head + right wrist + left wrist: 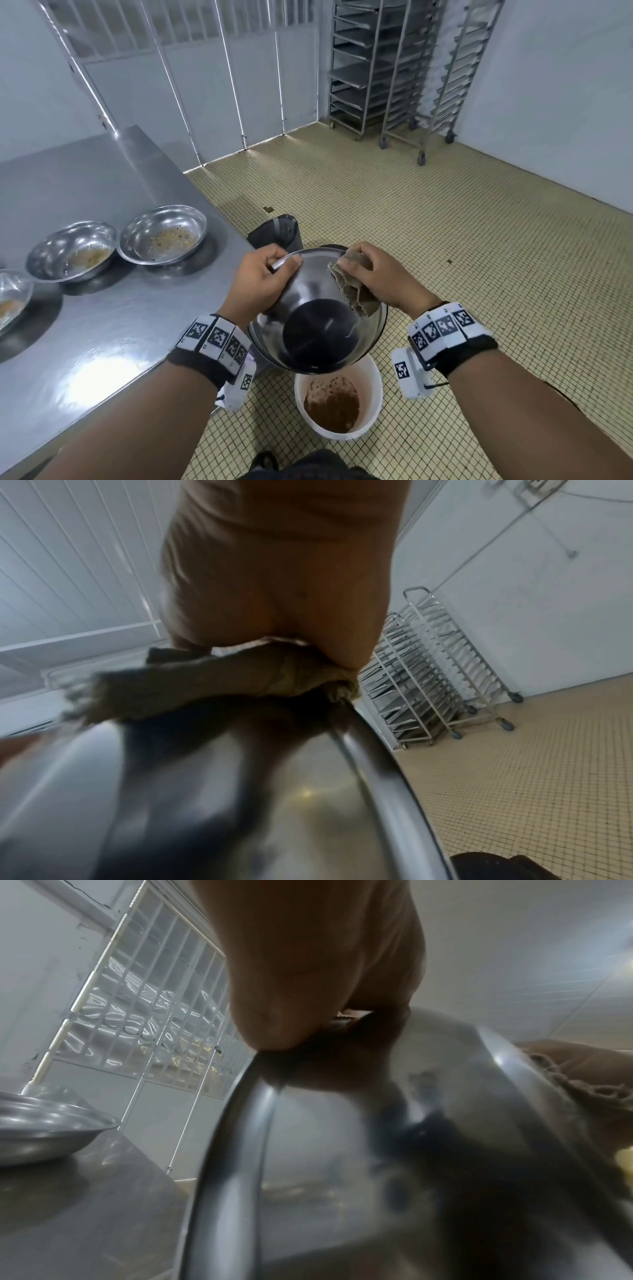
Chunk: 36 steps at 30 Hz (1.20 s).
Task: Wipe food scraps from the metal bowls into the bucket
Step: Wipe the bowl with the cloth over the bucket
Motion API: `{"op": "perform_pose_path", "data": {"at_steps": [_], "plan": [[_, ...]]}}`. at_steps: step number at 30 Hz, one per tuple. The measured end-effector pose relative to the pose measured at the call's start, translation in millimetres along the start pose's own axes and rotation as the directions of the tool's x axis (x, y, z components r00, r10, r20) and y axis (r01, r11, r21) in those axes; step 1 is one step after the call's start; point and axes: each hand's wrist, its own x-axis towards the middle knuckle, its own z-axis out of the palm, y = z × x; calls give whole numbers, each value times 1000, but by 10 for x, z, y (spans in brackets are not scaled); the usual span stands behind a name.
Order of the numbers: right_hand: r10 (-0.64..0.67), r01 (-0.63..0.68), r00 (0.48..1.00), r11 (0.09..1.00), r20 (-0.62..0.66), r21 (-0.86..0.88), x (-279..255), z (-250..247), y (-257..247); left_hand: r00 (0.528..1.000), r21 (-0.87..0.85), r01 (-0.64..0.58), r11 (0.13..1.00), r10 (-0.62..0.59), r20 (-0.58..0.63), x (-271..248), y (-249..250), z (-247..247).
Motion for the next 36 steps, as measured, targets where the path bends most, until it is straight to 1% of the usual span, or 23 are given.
{"op": "perform_pose_path", "data": {"at_steps": [2, 3, 6, 8, 10, 12, 13, 14, 15, 16, 17, 18, 19, 23, 25, 27, 30, 32, 34, 36], "plan": [[-29, 29, 1000, 999, -7, 17, 9, 19, 25, 1000, 9, -14, 1000, 14, 23, 16, 19, -13], [-23, 24, 1000, 999, -3, 36, 4, 10, 37, 1000, 8, -14, 1000, 14, 25, 25, 20, -23], [26, -24, 1000, 994, -17, 104, -32, -38, 103, 1000, -23, 6, 1000, -7, -25, 64, 1, -57], [21, -18, 999, 996, -26, 91, -51, -40, 77, 999, -35, 6, 999, -7, -34, 85, 9, -63], [-27, 27, 999, 1000, -17, -6, -3, -18, 8, 1000, -16, -6, 1000, 7, 7, 92, 26, -36], [-97, 95, 995, 981, -5, -169, 87, 20, -89, 999, -6, -27, 1000, 28, 39, 90, 41, 8], [-125, 115, 992, 960, -22, -256, 126, 29, -132, 998, -20, -38, 999, 38, 41, 88, 43, 22], [-147, 119, 987, 945, -69, -305, 149, 24, -161, 998, -37, -45, 998, 46, 33, 94, 39, 27], [-161, 114, 978, 944, -131, -309, 147, 7, -186, 999, -51, -47, 998, 48, 20, 105, 37, 21], [-157, 102, 969, 957, -189, -272, 130, -18, -188, 999, -59, -42, 997, 43, 10, 118, 33, 8], [-123, 77, 966, 977, -227, -200, 108, -32, -176, 999, -59, -37, 998, 37, 6, 129, 34, -6], [-75, 45, 971, 990, -228, -135, 95, -29, -154, 999, -50, -35, 998, 35, 7, 135, 34, -20], [-54, 32, 975, 994, -217, -103, 81, -14, -144, 999, -39, -35, 999, 35, 8, 140, 36, -29], [-120, 114, 976, 993, -182, -43, 58, 68, -156, 1000, -48, -29, 998, 29, -6, 136, 34, -35], [-151, 147, 974, 988, -168, -37, 28, 65, -179, 999, -61, -32, 998, 30, -29, 141, 54, -52], [-165, 157, 976, 985, -142, -71, -5, 50, -133, 998, -38, -48, 998, 46, -45, 154, 92, -83], [-93, 91, 992, 995, -84, -31, -47, 31, -5, 997, 6, -68, 998, 68, -41, 167, 112, -134], [-100, 99, 993, 995, -68, -25, -36, 38, -15, 996, 72, -93, 993, 93, 0, 168, 99, -134], [-147, 144, 987, 989, -64, -46, 22, 62, -94, 991, 113, -123, 986, 117, 62, 171, 88, -90], [-191, 186, 979, 980, -72, -75, 76, 82, -179, 989, 131, -130, 983, 119, 90, 184, 98, -46]]}}
